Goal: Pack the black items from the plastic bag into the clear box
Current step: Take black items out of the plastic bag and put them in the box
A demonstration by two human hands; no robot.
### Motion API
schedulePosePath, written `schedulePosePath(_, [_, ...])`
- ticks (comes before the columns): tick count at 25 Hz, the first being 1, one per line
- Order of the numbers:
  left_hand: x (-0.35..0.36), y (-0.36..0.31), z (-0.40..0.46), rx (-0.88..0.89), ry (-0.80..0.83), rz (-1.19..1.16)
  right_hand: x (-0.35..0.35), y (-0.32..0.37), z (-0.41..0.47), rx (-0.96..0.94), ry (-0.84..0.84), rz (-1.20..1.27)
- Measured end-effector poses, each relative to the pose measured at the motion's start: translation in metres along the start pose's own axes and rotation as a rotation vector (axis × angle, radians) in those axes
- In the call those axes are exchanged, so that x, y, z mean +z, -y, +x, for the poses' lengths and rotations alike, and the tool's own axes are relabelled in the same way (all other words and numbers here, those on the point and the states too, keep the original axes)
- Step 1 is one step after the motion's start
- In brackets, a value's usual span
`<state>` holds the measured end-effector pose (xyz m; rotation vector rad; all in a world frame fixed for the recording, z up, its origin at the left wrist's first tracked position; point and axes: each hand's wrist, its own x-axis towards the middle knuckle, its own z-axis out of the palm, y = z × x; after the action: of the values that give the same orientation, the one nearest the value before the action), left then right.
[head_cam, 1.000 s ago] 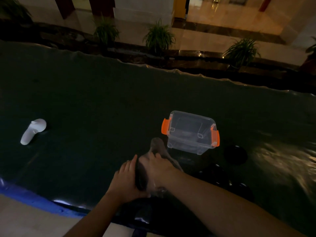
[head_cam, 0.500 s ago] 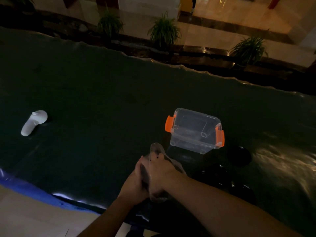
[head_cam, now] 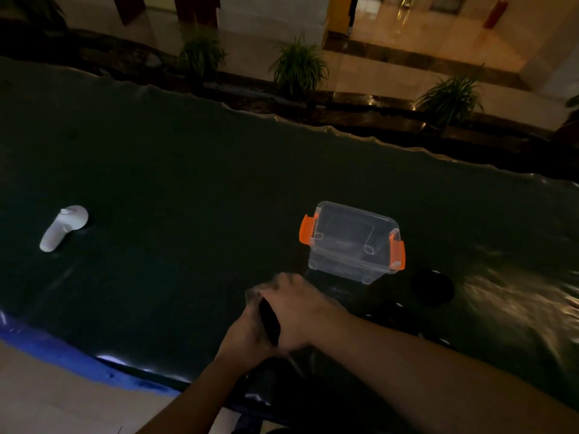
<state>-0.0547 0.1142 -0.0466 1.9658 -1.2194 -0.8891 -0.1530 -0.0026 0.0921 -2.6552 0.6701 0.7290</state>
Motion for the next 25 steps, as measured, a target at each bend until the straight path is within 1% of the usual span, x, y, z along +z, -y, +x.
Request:
schedulePosePath(4, [-0.004,-0.004,-0.001,0.022,-0.013,0.041,0.005,0.0,-0.017,-0.054,-0.047,0.035])
schedulePosePath(8, [-0.005,-0.013,-0.006,0.058,0.01,0.006,0.005,-0.003,-0.02,-0.049,-0.093,0.107])
schedulePosePath(11, [-0.004,-0.018,-0.009,0.088,-0.069,-0.014,0.005,-0.008,-0.018,-0.022,-0.127,0.121])
schedulePosePath(13, [-0.004,-0.017,-0.011,0.132,-0.129,0.042,0.007,-0.011,-0.016,-0.015,-0.133,0.114])
schedulePosePath(18, [-0.003,-0.018,-0.014,0.196,-0.219,0.11,0.012,-0.016,-0.01,-0.02,-0.077,0.17])
schedulePosePath(21, [-0.003,-0.013,-0.014,0.179,-0.224,0.125,0.018,-0.019,-0.009,-0.033,-0.07,0.223])
schedulePosePath(25, [-0.005,-0.014,-0.01,0.201,-0.227,0.149,0.016,-0.017,-0.009,-0.073,-0.108,0.189])
